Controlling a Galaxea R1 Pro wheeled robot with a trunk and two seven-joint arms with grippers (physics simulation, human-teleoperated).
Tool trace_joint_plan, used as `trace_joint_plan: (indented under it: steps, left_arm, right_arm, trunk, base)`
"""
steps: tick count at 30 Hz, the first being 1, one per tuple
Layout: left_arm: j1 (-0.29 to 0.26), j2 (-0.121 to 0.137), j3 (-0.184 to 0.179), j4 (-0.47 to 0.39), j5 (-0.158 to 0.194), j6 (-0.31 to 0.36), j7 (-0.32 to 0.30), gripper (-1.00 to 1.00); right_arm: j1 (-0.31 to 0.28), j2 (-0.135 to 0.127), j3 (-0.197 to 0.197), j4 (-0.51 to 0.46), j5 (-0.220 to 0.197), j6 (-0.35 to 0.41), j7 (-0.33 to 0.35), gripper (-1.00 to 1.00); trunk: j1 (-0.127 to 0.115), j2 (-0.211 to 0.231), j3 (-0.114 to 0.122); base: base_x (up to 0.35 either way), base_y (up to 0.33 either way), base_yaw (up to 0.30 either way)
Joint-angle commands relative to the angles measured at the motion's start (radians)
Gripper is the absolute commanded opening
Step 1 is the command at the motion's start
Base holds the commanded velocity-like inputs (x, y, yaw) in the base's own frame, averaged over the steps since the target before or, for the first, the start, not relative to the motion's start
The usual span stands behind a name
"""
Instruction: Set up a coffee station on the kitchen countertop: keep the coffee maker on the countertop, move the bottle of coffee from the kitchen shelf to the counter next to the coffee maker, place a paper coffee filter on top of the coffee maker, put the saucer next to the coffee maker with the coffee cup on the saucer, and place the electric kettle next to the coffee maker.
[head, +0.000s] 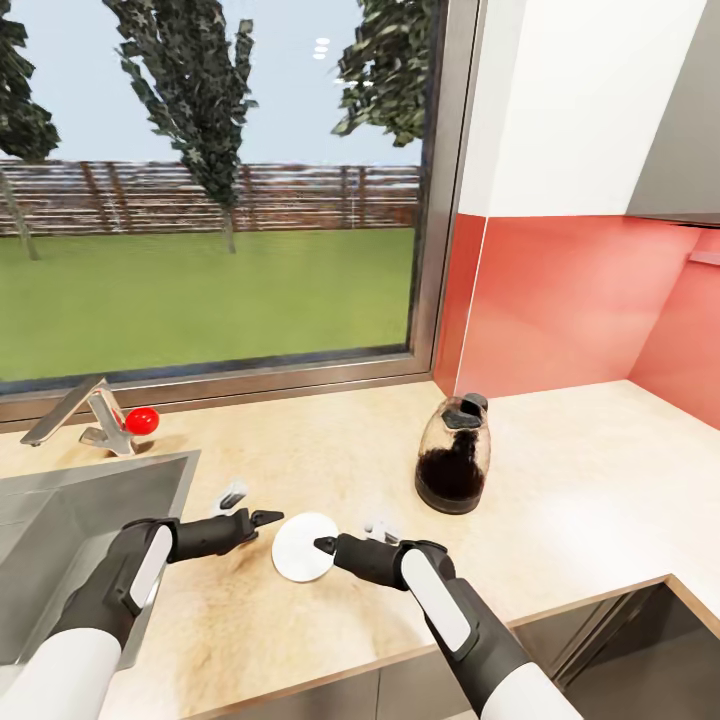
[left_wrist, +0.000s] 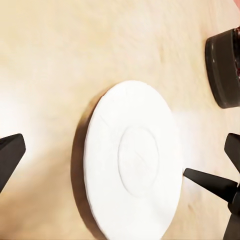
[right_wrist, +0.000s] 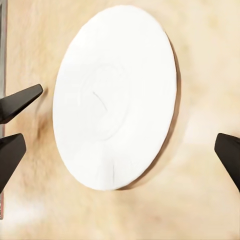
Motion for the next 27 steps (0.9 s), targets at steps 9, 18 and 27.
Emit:
trace_joint_plan:
  steps: [9,18,27]
  left_arm:
    - [-0.001,-0.007,0.002,0.000,-0.001,0.004,-0.001,1.00]
    - [0.001,-0.035,0.002,0.000,-0.006,0.003,0.003,1.00]
    - [0.002,-0.038,0.002,0.000,-0.007,0.003,0.001,1.00]
  right_arm:
    - [0.000,0.005,0.001,0.010,-0.011,0.005,-0.013,1.00]
    - [0.000,0.006,0.001,0.072,-0.011,0.005,-0.013,1.00]
    - [0.000,0.006,0.002,0.073,-0.012,0.005,-0.013,1.00]
  trunk:
    - [0.001,-0.002,-0.002]
    - [0.001,-0.002,-0.002]
    - [0.001,-0.002,-0.002]
  base:
    - [0.000,0.000,0.000]
    - [0.000,0.000,0.000]
    - [0.000,0.000,0.000]
